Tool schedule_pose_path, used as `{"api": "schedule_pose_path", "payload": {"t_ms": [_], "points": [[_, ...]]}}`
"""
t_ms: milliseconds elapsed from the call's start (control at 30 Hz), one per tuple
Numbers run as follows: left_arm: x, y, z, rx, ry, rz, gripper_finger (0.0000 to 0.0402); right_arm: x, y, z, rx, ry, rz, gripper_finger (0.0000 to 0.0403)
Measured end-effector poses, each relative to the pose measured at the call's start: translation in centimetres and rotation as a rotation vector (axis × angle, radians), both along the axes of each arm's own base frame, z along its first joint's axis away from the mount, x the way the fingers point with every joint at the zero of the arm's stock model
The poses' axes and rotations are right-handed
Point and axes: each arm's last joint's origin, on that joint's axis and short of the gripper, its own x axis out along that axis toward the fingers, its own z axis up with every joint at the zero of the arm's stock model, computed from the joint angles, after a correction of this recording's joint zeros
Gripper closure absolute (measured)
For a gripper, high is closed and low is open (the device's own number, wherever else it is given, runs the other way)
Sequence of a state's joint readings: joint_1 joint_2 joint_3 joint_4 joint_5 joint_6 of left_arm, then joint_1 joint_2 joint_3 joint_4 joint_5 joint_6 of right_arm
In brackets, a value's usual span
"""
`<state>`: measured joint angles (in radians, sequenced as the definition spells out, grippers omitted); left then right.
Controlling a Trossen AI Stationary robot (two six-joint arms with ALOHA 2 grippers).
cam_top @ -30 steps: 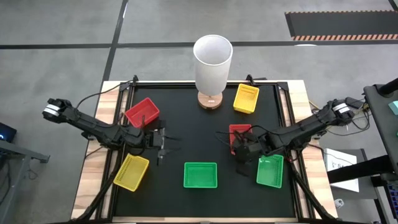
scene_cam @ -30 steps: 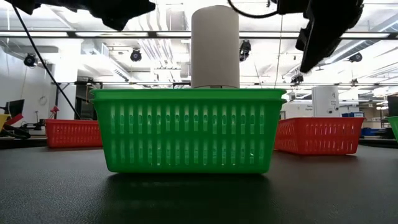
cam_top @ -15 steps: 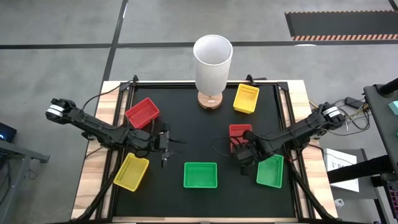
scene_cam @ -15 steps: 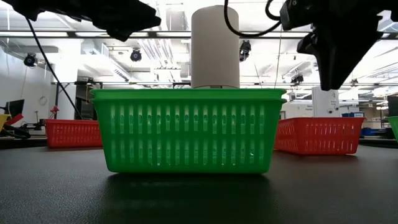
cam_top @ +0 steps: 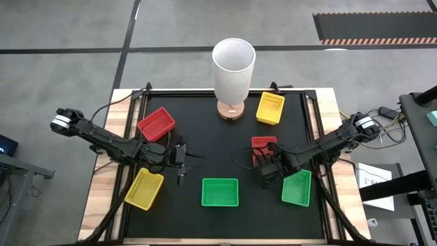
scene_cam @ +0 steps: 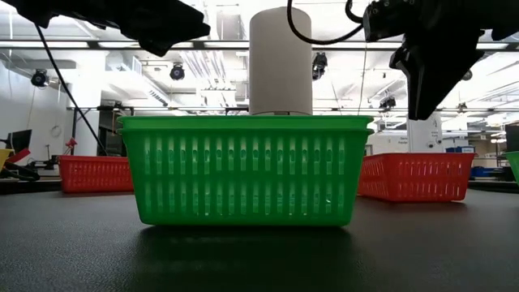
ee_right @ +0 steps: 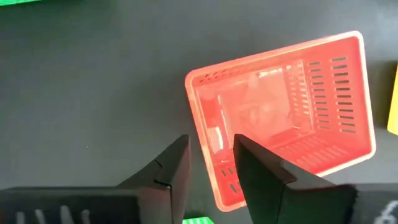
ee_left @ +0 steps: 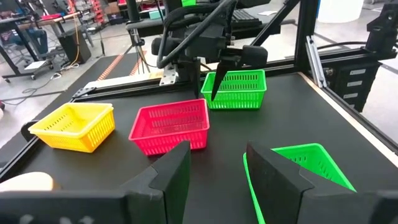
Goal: Stack baskets by color
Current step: Stack the bottom red bin on the stacked red bins
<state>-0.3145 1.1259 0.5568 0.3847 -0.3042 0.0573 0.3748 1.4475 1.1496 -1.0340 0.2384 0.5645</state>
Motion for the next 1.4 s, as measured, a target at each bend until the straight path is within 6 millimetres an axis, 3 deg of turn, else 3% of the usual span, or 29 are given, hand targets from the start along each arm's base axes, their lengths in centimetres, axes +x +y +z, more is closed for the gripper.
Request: {"api": "schedule_pose_path", "payload": {"t_ms": [300,600,767,1000,1200,1400], "points": [[0.0,0.0,0.1,-0.003,-0.006,0.002,0.0259,-0.7,0.8,-0.6,-0.014,0.041,0.096,0.0257],[0.1,0.0,0.5,-0.015,-0.050,0.005,0.0259,-2.5,0.1,-3.9,-0.057,0.151,0.118,0.0270],[0.1,0.0,0.6,-0.014,-0.057,0.007,0.0259,-2.6,0.0,-5.6,-0.058,0.110,0.187,0.0296],[0.1,0.0,1.0,-0.027,-0.094,0.018,0.0261,-1.6,0.3,-6.0,-0.086,-0.020,0.246,0.0386],[1.1,-0.3,1.2,-0.029,-0.114,0.023,0.0261,0.0,0.1,-5.0,-0.146,-0.142,0.256,0.0392],[3.9,-1.2,1.6,0.034,-0.091,0.016,0.0261,2.4,-1.0,-3.6,-0.175,-0.315,0.240,0.0393]]}}
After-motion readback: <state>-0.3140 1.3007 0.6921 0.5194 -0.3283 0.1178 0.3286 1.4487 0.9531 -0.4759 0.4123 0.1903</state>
